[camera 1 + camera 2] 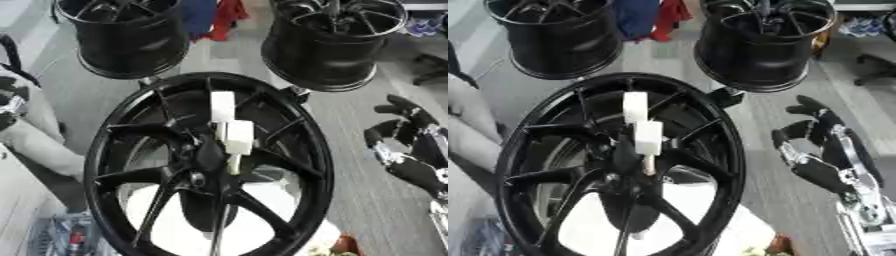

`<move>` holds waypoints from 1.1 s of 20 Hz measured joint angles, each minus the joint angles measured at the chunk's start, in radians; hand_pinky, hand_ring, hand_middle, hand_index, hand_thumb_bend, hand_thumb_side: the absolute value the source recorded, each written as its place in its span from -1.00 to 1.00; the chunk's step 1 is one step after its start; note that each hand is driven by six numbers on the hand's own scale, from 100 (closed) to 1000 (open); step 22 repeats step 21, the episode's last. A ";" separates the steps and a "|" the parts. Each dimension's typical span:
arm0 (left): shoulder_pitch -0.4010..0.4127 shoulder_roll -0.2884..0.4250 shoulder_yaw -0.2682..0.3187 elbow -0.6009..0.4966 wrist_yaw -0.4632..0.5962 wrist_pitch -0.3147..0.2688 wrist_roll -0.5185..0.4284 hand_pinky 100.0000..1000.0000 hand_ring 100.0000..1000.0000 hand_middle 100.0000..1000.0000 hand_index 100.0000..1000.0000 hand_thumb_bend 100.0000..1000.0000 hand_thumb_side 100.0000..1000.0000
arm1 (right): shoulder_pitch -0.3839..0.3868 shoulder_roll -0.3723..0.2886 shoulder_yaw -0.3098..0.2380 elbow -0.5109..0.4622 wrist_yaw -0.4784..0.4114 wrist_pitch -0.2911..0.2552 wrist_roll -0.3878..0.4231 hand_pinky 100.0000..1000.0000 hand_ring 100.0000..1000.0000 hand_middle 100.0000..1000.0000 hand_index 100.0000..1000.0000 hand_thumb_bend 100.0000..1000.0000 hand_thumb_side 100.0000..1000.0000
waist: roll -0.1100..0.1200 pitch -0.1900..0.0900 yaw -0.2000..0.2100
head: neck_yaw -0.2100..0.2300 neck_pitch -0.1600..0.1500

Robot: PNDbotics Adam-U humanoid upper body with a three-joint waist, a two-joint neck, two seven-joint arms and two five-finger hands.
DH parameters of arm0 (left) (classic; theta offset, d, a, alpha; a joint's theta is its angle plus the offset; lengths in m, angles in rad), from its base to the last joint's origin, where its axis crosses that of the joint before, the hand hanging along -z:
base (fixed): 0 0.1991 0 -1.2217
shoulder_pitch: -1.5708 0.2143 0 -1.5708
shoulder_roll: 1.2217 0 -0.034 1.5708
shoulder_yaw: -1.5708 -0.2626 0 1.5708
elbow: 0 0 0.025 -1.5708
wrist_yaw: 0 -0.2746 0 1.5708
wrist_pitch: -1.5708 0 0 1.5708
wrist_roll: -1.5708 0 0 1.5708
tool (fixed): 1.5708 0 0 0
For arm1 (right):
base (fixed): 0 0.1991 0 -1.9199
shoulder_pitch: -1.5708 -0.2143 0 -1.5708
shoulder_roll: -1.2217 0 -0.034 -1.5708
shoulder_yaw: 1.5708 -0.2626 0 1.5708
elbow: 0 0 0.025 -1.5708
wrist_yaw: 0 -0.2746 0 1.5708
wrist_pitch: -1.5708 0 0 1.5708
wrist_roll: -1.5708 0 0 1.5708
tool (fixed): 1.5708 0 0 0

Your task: Pull the pin out of the wheel hub.

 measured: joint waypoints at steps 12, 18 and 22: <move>0.068 -0.237 0.036 -0.225 0.050 0.037 0.113 -0.19 0.12 0.18 0.50 -0.73 0.09 | -0.008 0.011 0.000 0.000 0.000 0.000 0.000 0.19 0.16 0.46 0.80 -0.51 -0.73 | -0.001 0.006 0.003 | 0.000 0.000; 0.075 -0.288 0.037 -0.225 0.050 0.042 0.114 -0.19 0.13 0.18 0.50 -0.73 0.10 | -0.008 0.015 0.000 0.000 0.000 0.000 0.000 0.20 0.16 0.46 0.80 -0.51 -0.73 | -0.001 0.006 0.003 | 0.000 0.000; 0.077 -0.293 0.036 -0.225 0.050 0.045 0.106 -0.19 0.13 0.19 0.51 -0.73 0.11 | -0.008 0.015 0.000 0.000 0.000 0.000 0.000 0.20 0.16 0.46 0.80 -0.51 -0.74 | 0.000 0.006 0.002 | 0.000 0.000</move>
